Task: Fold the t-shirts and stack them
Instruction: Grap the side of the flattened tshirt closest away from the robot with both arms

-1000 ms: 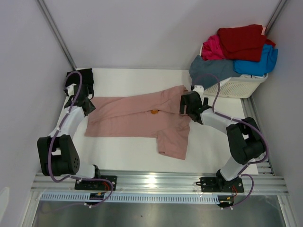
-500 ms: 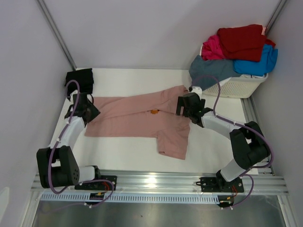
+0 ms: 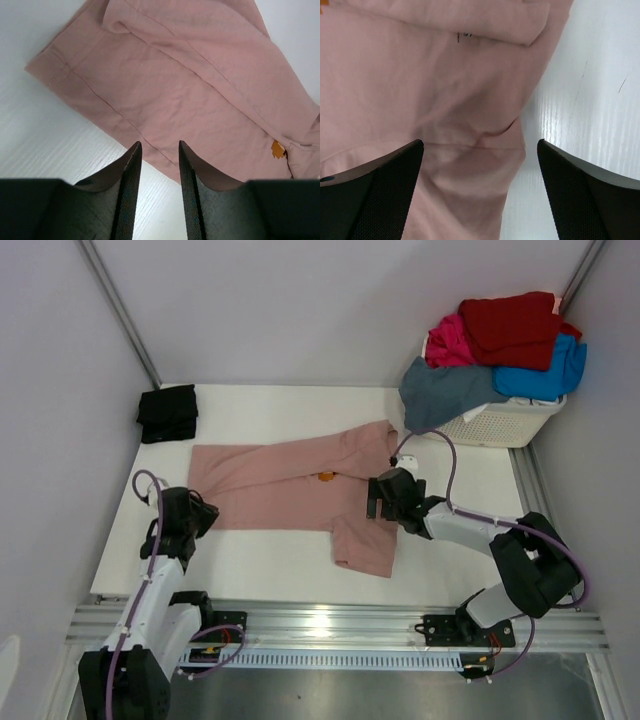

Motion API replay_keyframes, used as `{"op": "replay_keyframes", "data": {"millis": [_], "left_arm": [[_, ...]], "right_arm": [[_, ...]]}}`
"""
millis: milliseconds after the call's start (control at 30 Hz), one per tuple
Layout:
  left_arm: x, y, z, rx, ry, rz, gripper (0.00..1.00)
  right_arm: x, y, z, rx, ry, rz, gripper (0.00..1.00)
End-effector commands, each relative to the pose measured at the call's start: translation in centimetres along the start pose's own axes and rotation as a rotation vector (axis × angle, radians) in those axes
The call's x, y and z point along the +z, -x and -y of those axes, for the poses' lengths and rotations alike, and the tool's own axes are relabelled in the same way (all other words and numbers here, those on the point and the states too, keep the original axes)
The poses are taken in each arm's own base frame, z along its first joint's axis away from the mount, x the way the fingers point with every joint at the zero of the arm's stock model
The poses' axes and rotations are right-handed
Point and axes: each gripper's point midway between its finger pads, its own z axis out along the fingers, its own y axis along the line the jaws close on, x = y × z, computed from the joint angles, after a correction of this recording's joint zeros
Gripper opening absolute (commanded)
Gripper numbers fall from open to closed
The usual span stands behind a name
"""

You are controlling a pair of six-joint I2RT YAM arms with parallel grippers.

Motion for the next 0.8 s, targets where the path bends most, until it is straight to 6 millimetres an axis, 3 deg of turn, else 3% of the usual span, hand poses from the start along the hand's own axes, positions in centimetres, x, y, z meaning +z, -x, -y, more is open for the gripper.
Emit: {"op": "replay_keyframes", "data": {"millis": [0, 267, 500, 600, 767], "left_arm": [[-0.4, 0.8, 0.0, -0.030, 0.018, 0.042, 0.39], [-0.6, 1.0, -1.0, -0.021, 0.071, 0.054, 0.41], [-0.1, 1.2, -0.9, -0.017, 0.101, 0.040, 0.46], [-0.1, 1.3, -0.4, -0.009, 0.115, 0.016, 0.49], [-0.4, 1.0, -0.6, 0.002, 0.141, -0.016, 0.51]], "right_arm": [[-1.2, 0.4, -1.0, 0.039, 0.031, 0.051, 0.99], [-3.9, -3.4, -0.7, 0.085, 0.091, 0.034, 0.98], [-3.6, -4.6, -0.3, 0.096, 0.094, 0.026, 0.92], [-3.3, -4.6, -1.3, 0.119, 0.132, 0.021, 0.81], [-2.6, -5.7, -2.4, 0.142, 0.171, -0.027, 0.43]]}}
